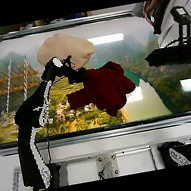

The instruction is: Fold the clothes and pants, and hang the long-sleeved shirts on hangers.

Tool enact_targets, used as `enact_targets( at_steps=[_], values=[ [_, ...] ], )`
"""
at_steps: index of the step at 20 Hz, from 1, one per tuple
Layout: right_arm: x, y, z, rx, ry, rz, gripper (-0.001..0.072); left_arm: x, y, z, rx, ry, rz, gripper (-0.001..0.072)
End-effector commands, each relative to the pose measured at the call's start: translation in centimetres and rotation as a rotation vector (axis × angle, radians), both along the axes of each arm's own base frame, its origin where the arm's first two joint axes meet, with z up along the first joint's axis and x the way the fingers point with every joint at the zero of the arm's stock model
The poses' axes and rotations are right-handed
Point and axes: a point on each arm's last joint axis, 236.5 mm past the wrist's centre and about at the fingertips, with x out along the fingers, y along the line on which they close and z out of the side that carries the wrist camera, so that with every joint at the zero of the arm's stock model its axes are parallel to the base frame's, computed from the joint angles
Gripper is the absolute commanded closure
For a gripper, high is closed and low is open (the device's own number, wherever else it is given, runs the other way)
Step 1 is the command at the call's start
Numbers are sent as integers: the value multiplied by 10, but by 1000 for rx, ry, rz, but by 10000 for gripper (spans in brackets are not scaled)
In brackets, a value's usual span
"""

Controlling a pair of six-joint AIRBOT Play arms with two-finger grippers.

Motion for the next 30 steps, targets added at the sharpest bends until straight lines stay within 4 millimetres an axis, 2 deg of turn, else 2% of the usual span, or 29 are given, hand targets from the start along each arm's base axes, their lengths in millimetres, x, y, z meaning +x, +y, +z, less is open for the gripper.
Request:
enact_targets(
  at_steps=[1,3,4,5,6,8,10,11,13,14,18,19,20,21,22,23,24,25,27,28,30],
  values=[
    [16,-6,-42,10,103,-24,677,4,-1,5,-4,-22,3,679],
    [38,-18,-73,68,180,-134,633,9,7,19,-8,-49,7,679],
    [53,-26,-94,83,202,-180,384,11,11,27,-10,-65,2,679],
    [67,-30,-111,92,209,-206,171,12,14,34,-11,-78,-5,679],
    [81,-33,-132,103,221,-234,179,11,16,42,-11,-91,-19,679],
    [95,-27,-173,160,288,-264,178,7,16,54,-11,-110,-49,679],
    [93,-10,-212,223,386,-245,178,4,16,59,-11,-112,-63,679],
    [88,2,-224,243,422,-203,178,4,16,58,-11,-111,-64,679],
    [73,30,-242,269,487,-88,178,4,16,58,-11,-110,-63,679],
    [67,38,-248,259,508,-51,177,4,16,58,-11,-110,-63,679],
    [62,52,-257,245,524,-15,181,2,16,58,-11,-103,-67,679],
    [63,53,-257,239,514,-4,260,1,16,58,-11,-98,-71,679],
    [63,53,-256,231,505,10,496,-2,16,58,-11,-90,-78,679],
    [65,53,-253,231,496,10,661,-4,17,61,-10,-89,-83,680],
    [67,53,-244,226,472,19,682,-3,16,71,-13,-104,-85,680],
    [72,52,-227,216,427,34,683,1,19,90,-14,-149,-77,680],
    [80,49,-198,204,355,54,683,9,26,117,-3,-216,-69,680],
    [89,45,-159,192,265,72,683,17,33,158,5,-312,-60,680],
    [93,36,-50,168,41,107,683,15,45,266,-32,-539,-39,680],
    [85,34,8,154,-75,122,683,2,53,326,-45,-667,-25,680],
    [44,34,130,118,-344,142,683,-41,69,430,-71,-923,16,680]
  ],
)
